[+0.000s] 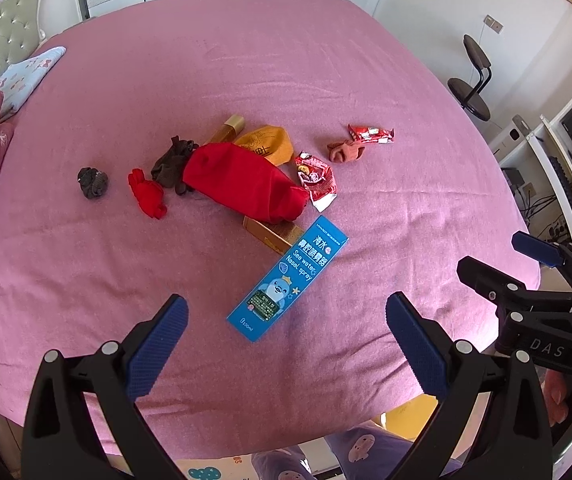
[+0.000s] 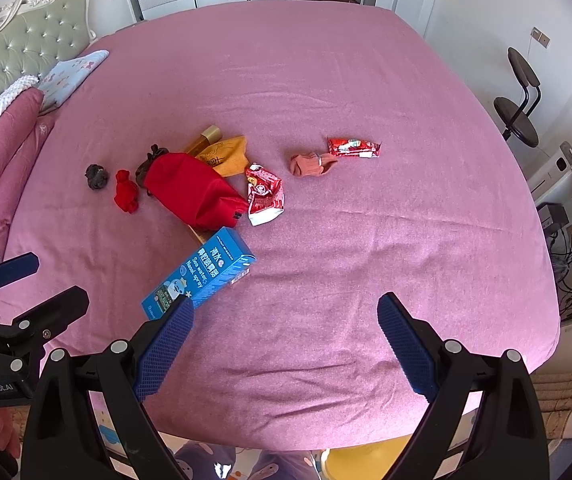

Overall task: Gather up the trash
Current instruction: 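Move the left tool toward the blue nasal spray box, then close the left tool on the blue nasal spray box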

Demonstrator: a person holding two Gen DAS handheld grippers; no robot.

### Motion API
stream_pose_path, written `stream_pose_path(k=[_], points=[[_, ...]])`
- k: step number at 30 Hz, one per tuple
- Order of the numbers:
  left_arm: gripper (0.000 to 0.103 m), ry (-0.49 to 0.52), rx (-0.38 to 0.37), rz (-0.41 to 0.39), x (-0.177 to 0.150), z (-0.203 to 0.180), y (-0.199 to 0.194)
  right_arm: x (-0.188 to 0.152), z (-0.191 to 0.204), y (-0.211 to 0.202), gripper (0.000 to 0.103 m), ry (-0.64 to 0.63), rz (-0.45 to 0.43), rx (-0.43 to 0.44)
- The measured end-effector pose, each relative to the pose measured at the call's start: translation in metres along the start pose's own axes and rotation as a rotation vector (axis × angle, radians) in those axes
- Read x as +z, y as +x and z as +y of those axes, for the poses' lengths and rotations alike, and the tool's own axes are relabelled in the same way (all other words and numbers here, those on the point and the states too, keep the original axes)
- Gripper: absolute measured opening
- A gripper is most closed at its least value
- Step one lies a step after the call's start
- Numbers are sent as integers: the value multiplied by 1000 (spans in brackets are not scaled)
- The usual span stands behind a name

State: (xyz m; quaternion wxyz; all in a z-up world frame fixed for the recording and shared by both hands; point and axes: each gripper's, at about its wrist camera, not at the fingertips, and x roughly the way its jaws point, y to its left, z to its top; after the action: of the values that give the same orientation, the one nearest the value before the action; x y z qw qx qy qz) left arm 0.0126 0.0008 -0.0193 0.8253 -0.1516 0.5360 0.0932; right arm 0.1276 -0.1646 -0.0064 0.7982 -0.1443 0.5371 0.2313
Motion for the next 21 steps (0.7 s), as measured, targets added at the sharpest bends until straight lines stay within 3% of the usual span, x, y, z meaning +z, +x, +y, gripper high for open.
stream_pose_path(k=[16, 21], points=[[99, 131, 45, 160, 0, -11, 104, -15, -31, 62, 90, 71, 129, 14], [99, 223, 66, 204, 4, -15, 146, -17, -38, 82, 90, 102, 161, 29]])
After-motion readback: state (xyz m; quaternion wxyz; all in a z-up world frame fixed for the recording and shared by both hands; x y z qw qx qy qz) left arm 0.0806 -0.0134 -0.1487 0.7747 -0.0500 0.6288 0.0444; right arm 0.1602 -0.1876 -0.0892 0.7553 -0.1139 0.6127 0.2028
